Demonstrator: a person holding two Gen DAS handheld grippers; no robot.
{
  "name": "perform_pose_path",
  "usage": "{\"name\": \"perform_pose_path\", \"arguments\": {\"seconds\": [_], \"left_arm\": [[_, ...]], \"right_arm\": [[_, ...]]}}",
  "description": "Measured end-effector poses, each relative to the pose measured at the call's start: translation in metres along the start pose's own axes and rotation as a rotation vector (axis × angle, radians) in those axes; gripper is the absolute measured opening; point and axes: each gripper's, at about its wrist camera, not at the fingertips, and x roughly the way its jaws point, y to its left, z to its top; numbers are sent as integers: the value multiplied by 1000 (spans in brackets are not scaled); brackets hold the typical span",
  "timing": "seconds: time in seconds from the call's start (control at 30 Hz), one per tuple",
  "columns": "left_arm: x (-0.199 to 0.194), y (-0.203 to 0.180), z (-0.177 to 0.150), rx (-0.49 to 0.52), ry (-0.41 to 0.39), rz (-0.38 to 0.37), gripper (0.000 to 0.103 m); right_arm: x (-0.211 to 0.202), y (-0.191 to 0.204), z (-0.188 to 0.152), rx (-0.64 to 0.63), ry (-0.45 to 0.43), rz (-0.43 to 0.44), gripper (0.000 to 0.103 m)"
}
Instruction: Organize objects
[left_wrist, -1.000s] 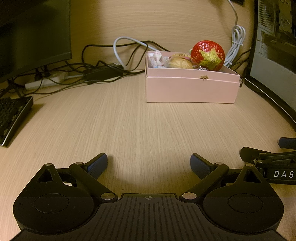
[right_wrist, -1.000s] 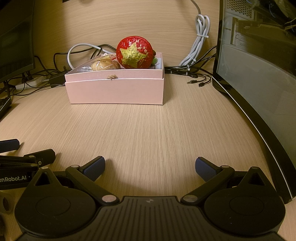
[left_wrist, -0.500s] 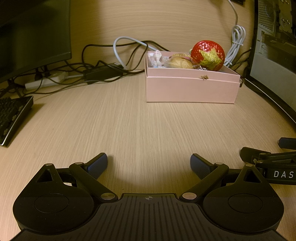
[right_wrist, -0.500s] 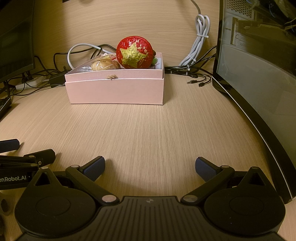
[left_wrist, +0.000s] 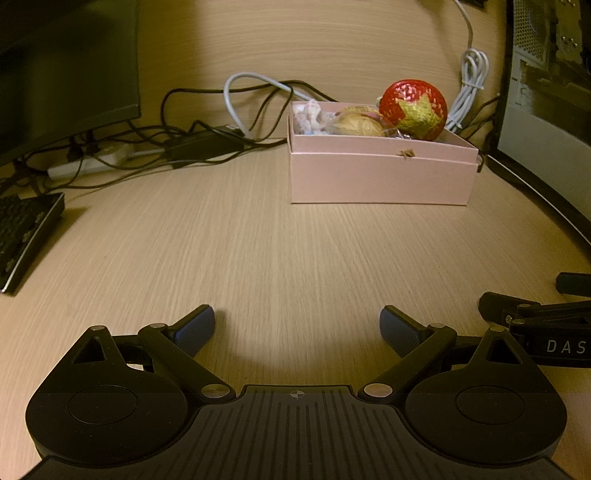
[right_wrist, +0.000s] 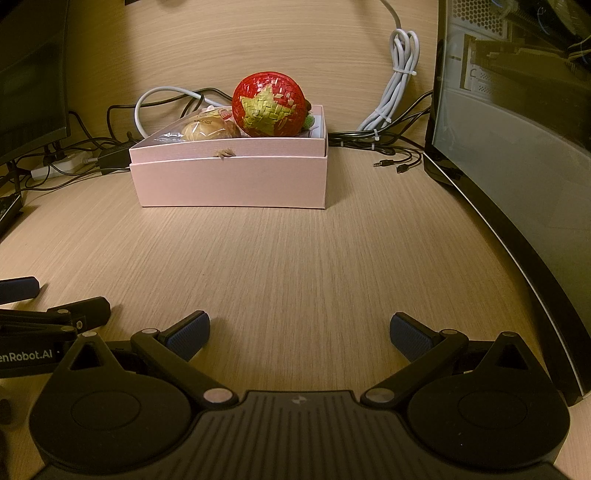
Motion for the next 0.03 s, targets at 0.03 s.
{"name": "perform_pose_path", "arguments": {"seconds": [0.03], "left_arm": [[0, 1, 0, 1, 0, -5, 99]], "right_arm": [[0, 0, 0, 0, 0, 0, 103]]}}
